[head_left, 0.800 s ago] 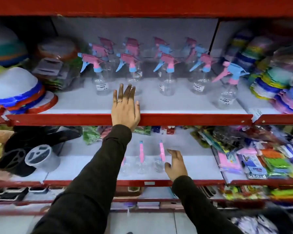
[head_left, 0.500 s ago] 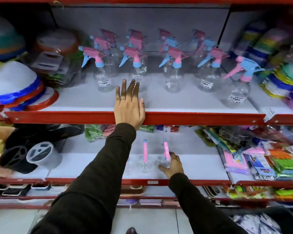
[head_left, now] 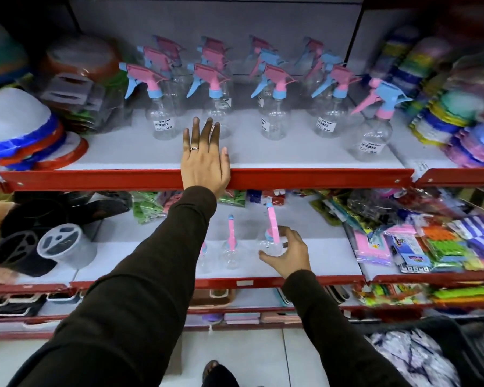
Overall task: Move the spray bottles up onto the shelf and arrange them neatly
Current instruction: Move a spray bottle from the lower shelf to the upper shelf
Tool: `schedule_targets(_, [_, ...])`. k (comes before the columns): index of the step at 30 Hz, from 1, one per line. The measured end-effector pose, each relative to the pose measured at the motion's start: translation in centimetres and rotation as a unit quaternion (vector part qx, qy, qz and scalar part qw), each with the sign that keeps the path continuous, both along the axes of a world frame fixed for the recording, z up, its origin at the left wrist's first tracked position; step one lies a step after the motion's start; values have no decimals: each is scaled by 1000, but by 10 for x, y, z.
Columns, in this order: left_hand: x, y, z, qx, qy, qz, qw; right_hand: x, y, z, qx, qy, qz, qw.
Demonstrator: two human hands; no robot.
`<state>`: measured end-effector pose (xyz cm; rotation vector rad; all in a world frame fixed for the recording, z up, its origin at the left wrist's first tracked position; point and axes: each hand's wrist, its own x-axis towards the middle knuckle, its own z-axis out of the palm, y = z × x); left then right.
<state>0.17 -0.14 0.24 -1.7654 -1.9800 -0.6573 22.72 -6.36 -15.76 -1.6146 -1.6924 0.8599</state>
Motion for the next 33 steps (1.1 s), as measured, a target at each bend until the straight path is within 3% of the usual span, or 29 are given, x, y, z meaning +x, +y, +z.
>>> schedule_targets(9, [0,-5,3,-1,-1,-12,1000,16,-19,75,184,29,15,982])
schedule_targets(19, [0,-5,1,-12,-2,-10,1000,14,27,150,316,63,-9,947])
schedule_targets(24, [-1,-3,1,-5,-8,-15,1000,8,64,184,316,63,-38,946])
schedule_targets(33, [-1,-1,1,4,-9,-13,1000,-12,117,191,226,13,-49,973])
